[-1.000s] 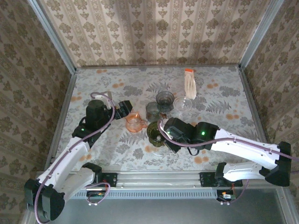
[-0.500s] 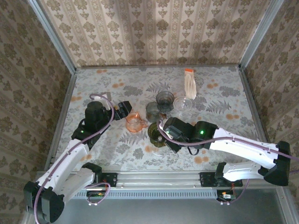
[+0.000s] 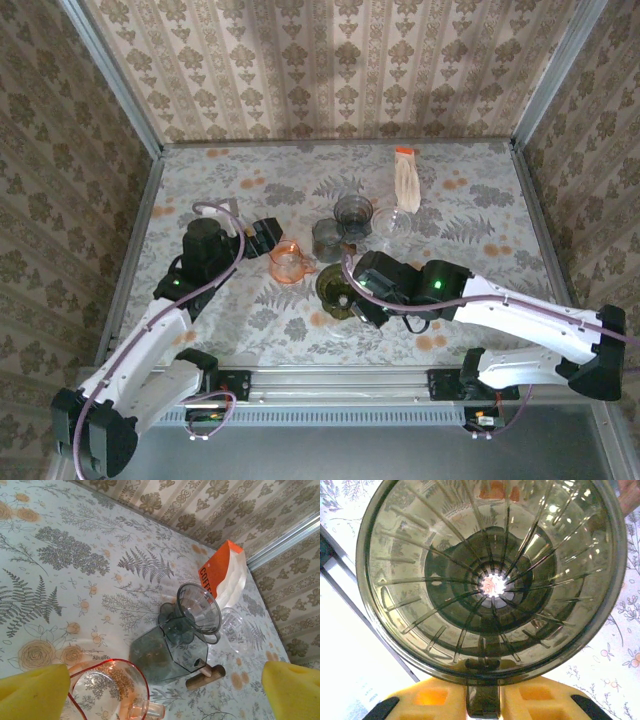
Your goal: Place the coffee filter in the dripper
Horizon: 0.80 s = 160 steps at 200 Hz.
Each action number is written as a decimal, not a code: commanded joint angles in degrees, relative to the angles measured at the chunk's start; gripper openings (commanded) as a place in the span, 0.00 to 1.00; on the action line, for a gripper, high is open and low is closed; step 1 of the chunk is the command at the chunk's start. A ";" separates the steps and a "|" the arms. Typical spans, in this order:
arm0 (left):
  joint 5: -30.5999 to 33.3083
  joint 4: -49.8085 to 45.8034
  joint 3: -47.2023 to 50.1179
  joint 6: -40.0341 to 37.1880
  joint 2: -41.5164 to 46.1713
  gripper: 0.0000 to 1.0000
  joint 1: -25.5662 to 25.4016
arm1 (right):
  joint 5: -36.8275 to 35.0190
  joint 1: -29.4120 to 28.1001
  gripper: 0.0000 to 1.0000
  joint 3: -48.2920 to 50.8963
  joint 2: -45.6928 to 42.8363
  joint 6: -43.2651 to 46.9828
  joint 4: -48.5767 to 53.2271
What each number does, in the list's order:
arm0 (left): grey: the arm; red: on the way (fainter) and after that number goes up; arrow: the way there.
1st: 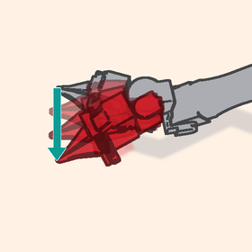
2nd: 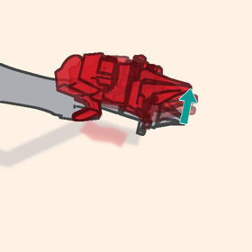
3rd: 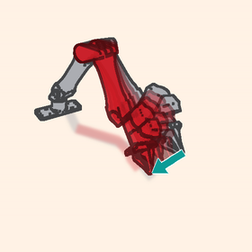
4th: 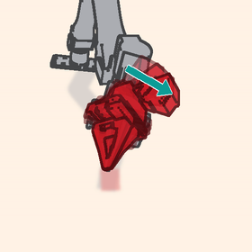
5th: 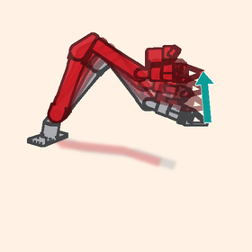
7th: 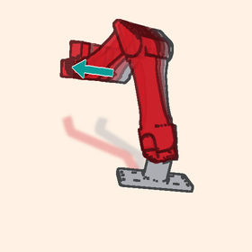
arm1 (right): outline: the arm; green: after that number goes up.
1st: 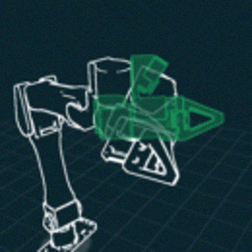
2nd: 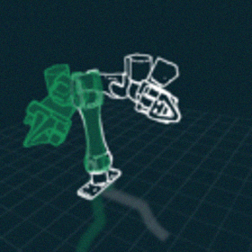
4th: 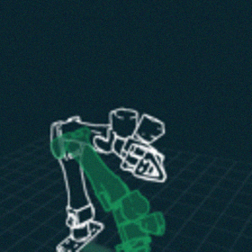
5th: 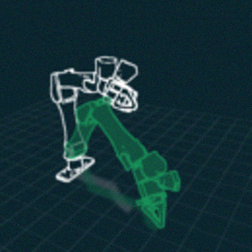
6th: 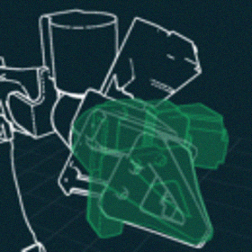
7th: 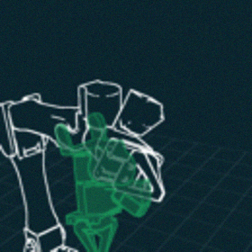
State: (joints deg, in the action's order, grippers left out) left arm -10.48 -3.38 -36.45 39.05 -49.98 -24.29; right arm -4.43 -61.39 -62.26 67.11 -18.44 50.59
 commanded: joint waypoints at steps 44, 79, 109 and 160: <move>-0.51 1.57 0.67 0.50 -0.10 1.00 0.73 | -0.74 -1.87 0.47 2.31 -0.76 -2.09 -1.96; -0.70 1.71 0.68 0.59 -0.45 1.00 0.82 | -0.93 -1.92 0.50 3.14 -0.94 -2.82 -3.74; -0.82 1.71 0.68 0.68 -0.63 1.00 0.92 | -1.45 -1.94 0.45 2.86 -0.29 -2.70 -4.71; -0.91 1.44 0.59 0.63 -0.49 1.00 1.00 | -2.43 -1.90 0.44 2.23 0.42 -2.84 -4.47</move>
State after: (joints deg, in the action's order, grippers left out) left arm -10.70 -3.31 -36.34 39.07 -50.30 -23.86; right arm -4.78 -62.96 -59.75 67.18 -20.25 46.46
